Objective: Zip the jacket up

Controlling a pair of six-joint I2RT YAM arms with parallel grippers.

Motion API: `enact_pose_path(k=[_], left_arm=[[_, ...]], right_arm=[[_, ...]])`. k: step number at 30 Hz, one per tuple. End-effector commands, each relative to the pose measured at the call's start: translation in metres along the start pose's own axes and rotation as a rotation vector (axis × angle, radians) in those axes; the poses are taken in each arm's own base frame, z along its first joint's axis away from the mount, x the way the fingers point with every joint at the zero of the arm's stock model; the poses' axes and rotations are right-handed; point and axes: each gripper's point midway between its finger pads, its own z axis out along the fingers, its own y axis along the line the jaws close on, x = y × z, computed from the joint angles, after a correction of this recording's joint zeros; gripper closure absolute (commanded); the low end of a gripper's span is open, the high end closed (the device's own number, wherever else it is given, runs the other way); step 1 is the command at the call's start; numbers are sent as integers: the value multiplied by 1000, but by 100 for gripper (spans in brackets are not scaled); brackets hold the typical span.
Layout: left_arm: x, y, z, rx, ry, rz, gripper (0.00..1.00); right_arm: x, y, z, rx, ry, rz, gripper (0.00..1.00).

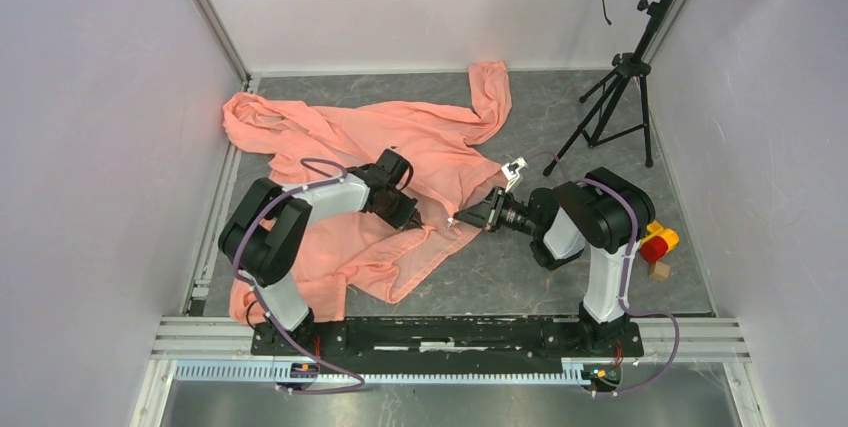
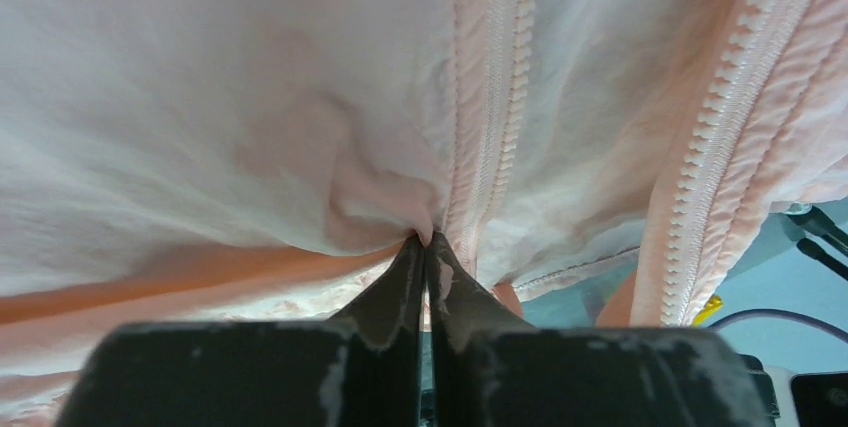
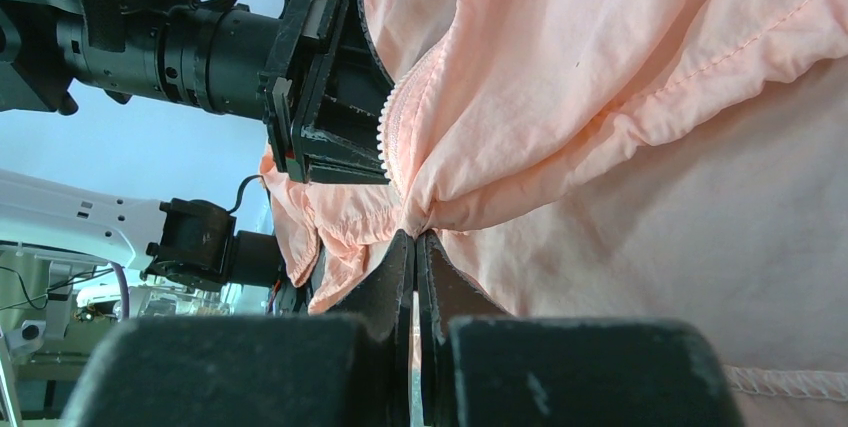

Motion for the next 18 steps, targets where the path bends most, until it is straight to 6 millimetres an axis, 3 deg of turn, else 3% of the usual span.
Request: enact_pose_path(k=[1,8,13,18], left_arm=[[-15,-18,-21,77,-101,103,94],[-14,-49,-55,421,-191,332,98],[-12,-56,-75,655,-284,478,98],[0,-48,-84,816,-360,645,98]], right_arm=[[-35,51,1,-196,-128,-215,100],[-32,58,-3,-228,-126,-182,100],[-31,68,-7,-279,-135,-137,100],[-31,79,-7,-320,-141,-135,100]])
